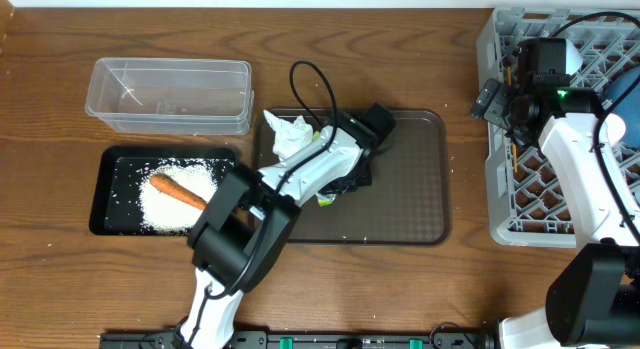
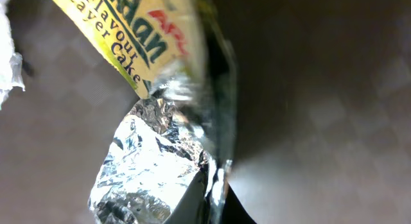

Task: Sort waste into correct bins and load items into the dishwasher rack
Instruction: 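Carry the wrappers with the left gripper to the black tray and drop them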

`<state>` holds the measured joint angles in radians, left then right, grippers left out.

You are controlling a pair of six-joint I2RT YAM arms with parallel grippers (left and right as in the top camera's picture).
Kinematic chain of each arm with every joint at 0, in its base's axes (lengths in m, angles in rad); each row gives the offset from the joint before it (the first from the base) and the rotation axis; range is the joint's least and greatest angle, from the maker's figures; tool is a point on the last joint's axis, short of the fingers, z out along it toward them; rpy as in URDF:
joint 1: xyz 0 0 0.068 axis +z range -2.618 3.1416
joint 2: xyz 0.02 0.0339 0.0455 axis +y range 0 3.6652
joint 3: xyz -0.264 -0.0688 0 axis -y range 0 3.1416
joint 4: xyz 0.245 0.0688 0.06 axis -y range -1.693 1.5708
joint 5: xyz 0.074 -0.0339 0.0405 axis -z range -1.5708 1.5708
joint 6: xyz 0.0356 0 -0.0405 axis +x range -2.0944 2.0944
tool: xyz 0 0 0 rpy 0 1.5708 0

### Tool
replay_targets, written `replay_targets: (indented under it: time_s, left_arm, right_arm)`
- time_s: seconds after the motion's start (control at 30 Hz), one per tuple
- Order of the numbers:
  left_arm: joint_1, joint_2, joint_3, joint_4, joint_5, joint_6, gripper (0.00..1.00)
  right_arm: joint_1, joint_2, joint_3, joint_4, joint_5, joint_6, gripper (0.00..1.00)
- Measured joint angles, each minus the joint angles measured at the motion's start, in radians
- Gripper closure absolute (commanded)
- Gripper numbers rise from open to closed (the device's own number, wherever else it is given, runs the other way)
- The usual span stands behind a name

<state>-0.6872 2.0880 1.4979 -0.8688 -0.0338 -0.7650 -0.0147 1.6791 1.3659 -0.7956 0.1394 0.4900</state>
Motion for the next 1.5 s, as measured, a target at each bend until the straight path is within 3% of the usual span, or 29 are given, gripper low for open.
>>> replay_targets:
  time_s: [0.37,0.63,0.87,1.17,1.4,1.5]
  left_arm:
    - [0.003,-0.340,-0.005,-0.045,0.033,0.036,0.94]
    - [0.032,-0.412,-0.005,-0.145,0.033,0.042,0.94]
    - [0.245,-0.412,-0.005,-0.301,-0.021,-0.013,0.94]
    - [0.525,-0.412,-0.005,-0.378,-0.041,-0.076,0.94]
    - [0.673,-0.413,-0.016,-0.366,-0.085,-0.183,0.86]
    - [0.721,-0.415,-0.059,-0.332,-0.101,-0.205,0.67]
  right_arm:
    - [0.000,0.000,0.000,0.000,0.000,0.000,0.01]
    - [0.000,0.000,0.000,0.000,0.000,0.000,0.01]
    - [0.000,0.000,0.000,0.000,0.000,0.000,0.01]
    - [0.000,0.000,0.000,0.000,0.000,0.000,0.01]
    - [0.000,0.000,0.000,0.000,0.000,0.000,0.01]
    - [0.000,0.000,0.000,0.000,0.000,0.000,0.01]
